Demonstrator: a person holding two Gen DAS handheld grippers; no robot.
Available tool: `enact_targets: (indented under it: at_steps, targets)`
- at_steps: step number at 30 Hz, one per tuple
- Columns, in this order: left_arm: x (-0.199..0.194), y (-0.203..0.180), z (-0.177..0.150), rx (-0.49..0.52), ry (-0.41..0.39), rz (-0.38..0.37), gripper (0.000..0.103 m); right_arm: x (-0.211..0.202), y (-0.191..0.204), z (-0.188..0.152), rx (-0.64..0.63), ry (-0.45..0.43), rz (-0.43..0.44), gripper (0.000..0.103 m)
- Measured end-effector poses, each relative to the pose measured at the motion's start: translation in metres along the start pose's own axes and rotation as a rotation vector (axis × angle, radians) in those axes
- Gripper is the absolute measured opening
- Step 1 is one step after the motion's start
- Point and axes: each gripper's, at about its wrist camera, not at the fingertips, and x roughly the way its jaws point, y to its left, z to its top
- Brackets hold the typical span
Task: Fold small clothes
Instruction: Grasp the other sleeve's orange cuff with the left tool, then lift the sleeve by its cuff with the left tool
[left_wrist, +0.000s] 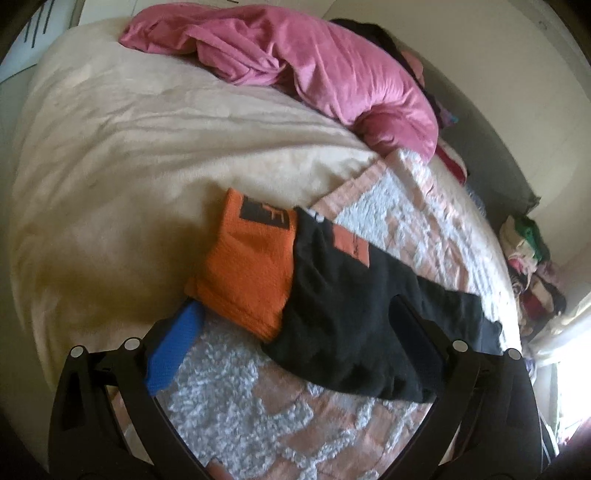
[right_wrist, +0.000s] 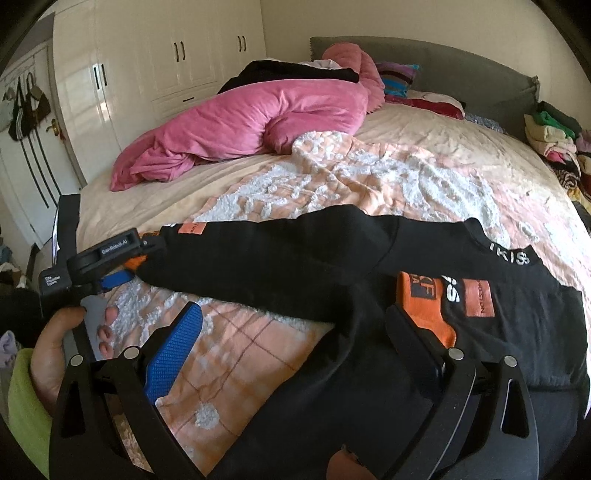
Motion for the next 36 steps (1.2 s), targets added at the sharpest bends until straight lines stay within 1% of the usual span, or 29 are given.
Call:
enact_targets:
  at_steps: [1,2,3,5,6,8,9,10,11,14,17,19,21,27,32,36]
  targets:
    - [-0.001,0.000,0.001,0.004,-0.012,0.000,0.084,0.000,-0.001,-0.001,0.004,0.001,-0.001,0.099]
    - [-0.001,0.000,0.003,0.008,-0.018,0.003,0.073,0.000,-0.002,-0.002,0.009,0.003,-0.004,0.099]
    - [-0.001,0.002,0.004,0.008,-0.024,0.009,0.067,0.001,-0.004,-0.003,0.014,0.007,-0.005,0.099]
    - [0.000,0.006,0.007,-0.001,-0.027,0.003,0.050,0.003,-0.007,-0.005,0.032,0.015,0.003,0.099]
    - [-0.001,0.008,0.008,-0.006,-0.029,0.002,0.046,0.003,-0.009,-0.006,0.040,0.018,0.005,0.099]
    - [-0.002,0.010,0.011,-0.009,-0.038,0.005,0.027,0.005,-0.011,-0.009,0.052,0.026,-0.001,0.099]
    - [-0.004,0.010,0.011,-0.007,-0.047,0.004,0.025,0.005,-0.013,-0.010,0.057,0.030,-0.002,0.099]
    - [-0.005,0.010,0.012,-0.003,-0.055,0.003,0.018,0.005,-0.014,-0.011,0.064,0.033,0.001,0.099]
    - [-0.007,0.009,0.013,0.004,-0.066,-0.002,0.007,0.005,-0.015,-0.011,0.070,0.035,0.006,0.099]
    - [-0.011,0.005,0.015,0.013,-0.088,-0.041,0.004,0.003,-0.014,-0.010,0.068,0.030,0.003,0.099]
    - [-0.022,-0.001,0.015,0.020,-0.123,-0.117,0.003,0.001,-0.014,-0.010,0.064,0.026,0.004,0.099]
    - [-0.033,-0.011,0.015,0.056,-0.154,-0.150,0.003,-0.002,-0.016,-0.010,0.068,0.023,0.001,0.099]
    - [-0.040,-0.021,0.015,0.089,-0.162,-0.163,0.003,-0.004,-0.021,-0.010,0.082,0.018,-0.003,0.099]
    - [-0.048,-0.045,0.011,0.142,-0.162,-0.195,0.003,-0.015,-0.035,-0.012,0.124,0.002,-0.021,0.099]
    - [-0.054,-0.055,0.007,0.160,-0.155,-0.215,0.003,-0.029,-0.053,-0.015,0.158,-0.026,-0.054,0.099]
    - [-0.057,-0.067,0.002,0.178,-0.140,-0.233,0.003,-0.039,-0.066,-0.017,0.188,-0.042,-0.065,0.099]
